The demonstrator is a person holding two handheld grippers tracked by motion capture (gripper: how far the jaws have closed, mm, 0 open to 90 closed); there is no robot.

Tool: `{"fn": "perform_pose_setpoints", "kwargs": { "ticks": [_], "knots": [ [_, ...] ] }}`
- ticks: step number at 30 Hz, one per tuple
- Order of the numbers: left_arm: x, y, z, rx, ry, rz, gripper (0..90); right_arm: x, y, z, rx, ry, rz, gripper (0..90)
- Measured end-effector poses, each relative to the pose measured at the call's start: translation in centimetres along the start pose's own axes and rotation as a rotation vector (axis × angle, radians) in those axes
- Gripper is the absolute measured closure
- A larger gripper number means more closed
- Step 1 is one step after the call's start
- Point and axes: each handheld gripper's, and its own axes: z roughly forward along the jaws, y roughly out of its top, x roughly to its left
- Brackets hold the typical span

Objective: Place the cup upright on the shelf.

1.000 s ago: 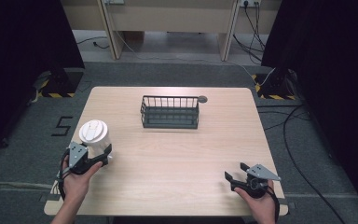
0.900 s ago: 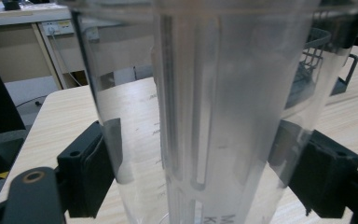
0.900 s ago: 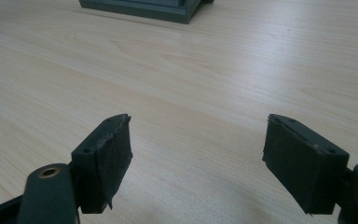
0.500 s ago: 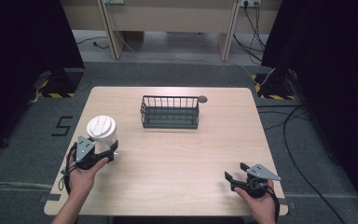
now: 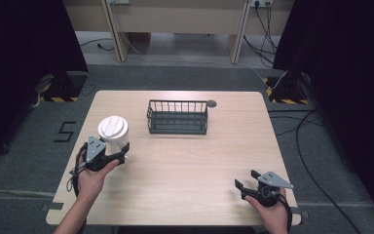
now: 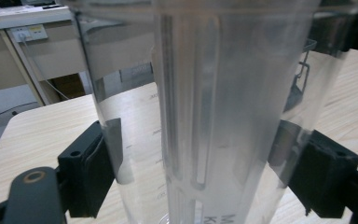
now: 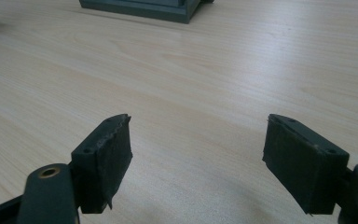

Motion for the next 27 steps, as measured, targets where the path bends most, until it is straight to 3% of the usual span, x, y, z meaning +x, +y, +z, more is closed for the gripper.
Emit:
{"fn": "perform_pose_setpoints", "kwargs": {
  "ticks": [11,27],
  "knots": [
    [-0.6,0.9,1.0,0.015,-0.034,0.034,17.7,0.0,0.0,0.0,0.002,0.001,0.003,23.8],
    [-1.2,2.3,2.7,0.038,-0.057,0.04,17.6,0.0,0.0,0.0,0.001,0.002,0.001,23.8]
  ]
}}
